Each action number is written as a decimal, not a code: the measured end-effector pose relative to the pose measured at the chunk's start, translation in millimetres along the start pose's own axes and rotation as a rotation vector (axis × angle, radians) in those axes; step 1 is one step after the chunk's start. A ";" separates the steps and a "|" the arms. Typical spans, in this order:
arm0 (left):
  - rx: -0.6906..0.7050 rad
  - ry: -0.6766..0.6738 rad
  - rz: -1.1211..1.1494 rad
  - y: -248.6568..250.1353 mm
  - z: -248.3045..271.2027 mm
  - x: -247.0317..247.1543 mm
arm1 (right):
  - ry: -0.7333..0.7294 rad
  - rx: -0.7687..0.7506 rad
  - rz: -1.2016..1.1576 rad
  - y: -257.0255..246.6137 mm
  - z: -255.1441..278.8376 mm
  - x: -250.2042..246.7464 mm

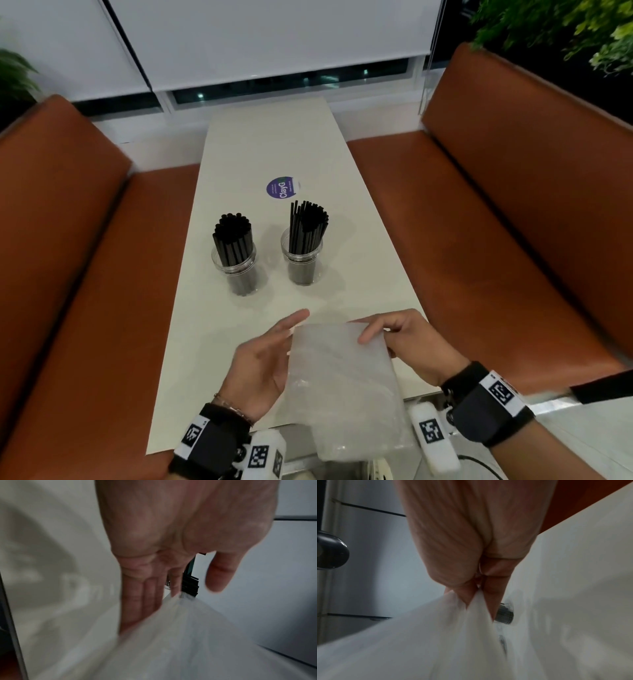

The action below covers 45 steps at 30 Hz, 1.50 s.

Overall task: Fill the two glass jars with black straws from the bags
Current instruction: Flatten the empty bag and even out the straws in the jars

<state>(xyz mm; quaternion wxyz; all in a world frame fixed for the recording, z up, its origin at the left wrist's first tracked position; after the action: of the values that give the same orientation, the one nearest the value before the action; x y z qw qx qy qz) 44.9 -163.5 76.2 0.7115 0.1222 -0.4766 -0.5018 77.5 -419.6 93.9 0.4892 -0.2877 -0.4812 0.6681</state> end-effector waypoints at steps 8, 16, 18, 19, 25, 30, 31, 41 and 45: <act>-0.139 -0.003 -0.586 -26.2 -12.7 40.3 | 0.113 0.020 -0.038 5.4 9.5 -28.6; 0.111 0.180 -0.704 -45.2 -36.0 73.9 | 0.019 0.183 -0.102 25.2 54.8 -49.7; 0.140 0.150 -0.707 -48.6 -36.7 81.7 | 0.010 0.130 -0.115 25.6 61.8 -56.7; 0.130 0.118 -0.708 -52.0 -39.0 89.6 | 0.026 0.111 -0.150 25.2 67.5 -65.6; 0.003 0.022 -0.706 -60.3 -42.1 90.5 | 0.081 0.070 -0.139 32.2 72.9 -83.7; 0.028 0.022 -0.817 -79.7 -52.7 104.0 | -0.062 0.209 -0.077 52.4 89.6 -115.5; 0.041 0.022 -0.875 -84.1 -55.3 104.9 | -0.142 0.219 -0.116 58.1 95.3 -123.9; 0.150 -0.238 -1.229 -106.2 -75.4 145.9 | -0.003 0.316 -0.116 108.6 137.7 -183.5; -0.004 -0.279 -1.256 -100.6 -63.2 126.0 | 0.121 0.411 0.032 127.2 157.6 -229.4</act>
<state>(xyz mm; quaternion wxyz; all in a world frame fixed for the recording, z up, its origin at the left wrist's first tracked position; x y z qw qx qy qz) 40.7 -334.3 48.0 0.2137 0.3105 -0.4012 -0.8349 -23.6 -697.5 15.0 0.5549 -0.2289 -0.3002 0.7413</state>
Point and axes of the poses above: each hand's wrist, its own z-axis away from the middle knuckle, its own x-axis out of the palm, y = z × x, the point moved 2 cm from there along -z, towards the middle knuckle, and after that the axes turned 4 degrees about -z, right-handed, at the moved point
